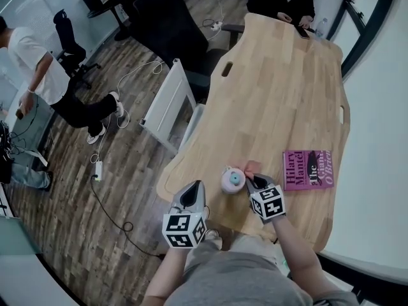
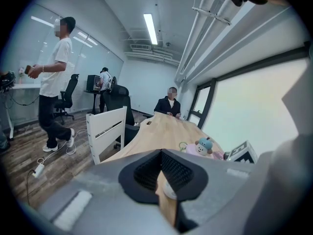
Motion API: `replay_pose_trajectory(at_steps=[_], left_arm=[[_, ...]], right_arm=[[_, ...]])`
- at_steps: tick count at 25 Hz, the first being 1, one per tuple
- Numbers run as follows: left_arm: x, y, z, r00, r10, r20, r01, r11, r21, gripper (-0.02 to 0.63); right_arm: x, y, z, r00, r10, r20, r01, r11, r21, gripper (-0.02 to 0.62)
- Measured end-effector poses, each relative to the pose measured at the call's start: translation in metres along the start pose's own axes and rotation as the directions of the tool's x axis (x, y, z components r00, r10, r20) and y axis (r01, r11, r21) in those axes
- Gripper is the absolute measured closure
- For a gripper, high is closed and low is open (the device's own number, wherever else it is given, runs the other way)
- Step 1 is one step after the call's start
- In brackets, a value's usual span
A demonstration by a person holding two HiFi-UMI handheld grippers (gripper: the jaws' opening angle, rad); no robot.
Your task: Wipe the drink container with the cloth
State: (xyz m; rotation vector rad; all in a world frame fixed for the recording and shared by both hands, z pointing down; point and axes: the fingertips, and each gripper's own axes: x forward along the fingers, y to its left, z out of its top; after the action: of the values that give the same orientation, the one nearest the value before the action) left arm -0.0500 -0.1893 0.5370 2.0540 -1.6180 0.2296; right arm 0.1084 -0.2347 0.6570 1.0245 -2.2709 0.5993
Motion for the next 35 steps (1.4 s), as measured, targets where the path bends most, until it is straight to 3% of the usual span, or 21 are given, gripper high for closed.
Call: replay_pose_trajectory(at_steps=[12, 20, 26, 35], left_arm=[[-0.016, 0.005, 0.004, 1.0, 0.017, 0.017, -0.017, 1.0, -0.005, 0.601], [-0.035, 0.014, 0.003, 0.998, 0.036, 0.048, -0.034, 0.999, -0.027, 0.601], [-0.044, 0.009, 0.003, 0.999, 0.012, 0.05, -0.011, 1.0, -0.02, 0.601], [-0.06, 0.003, 0.002, 0.998, -0.037, 0.05, 0.037, 0.999, 0.0, 0.601]], right_arm=[[0.012, -0.002, -0.035, 0.995, -0.029, -0.091, 0.03, 0.999, 0.012, 0.569], [0.012, -0.002, -0.04, 0.995, -0.049, -0.09, 0.051, 0.998, 0.023, 0.569], [-0.009, -0.007, -0.031, 0.993, -0.111, -0.044, 0.113, 0.992, 0.058, 0.569], [-0.063, -0.008, -0.005, 0.971, -0.219, 0.095, 0.205, 0.969, 0.137, 0.569]])
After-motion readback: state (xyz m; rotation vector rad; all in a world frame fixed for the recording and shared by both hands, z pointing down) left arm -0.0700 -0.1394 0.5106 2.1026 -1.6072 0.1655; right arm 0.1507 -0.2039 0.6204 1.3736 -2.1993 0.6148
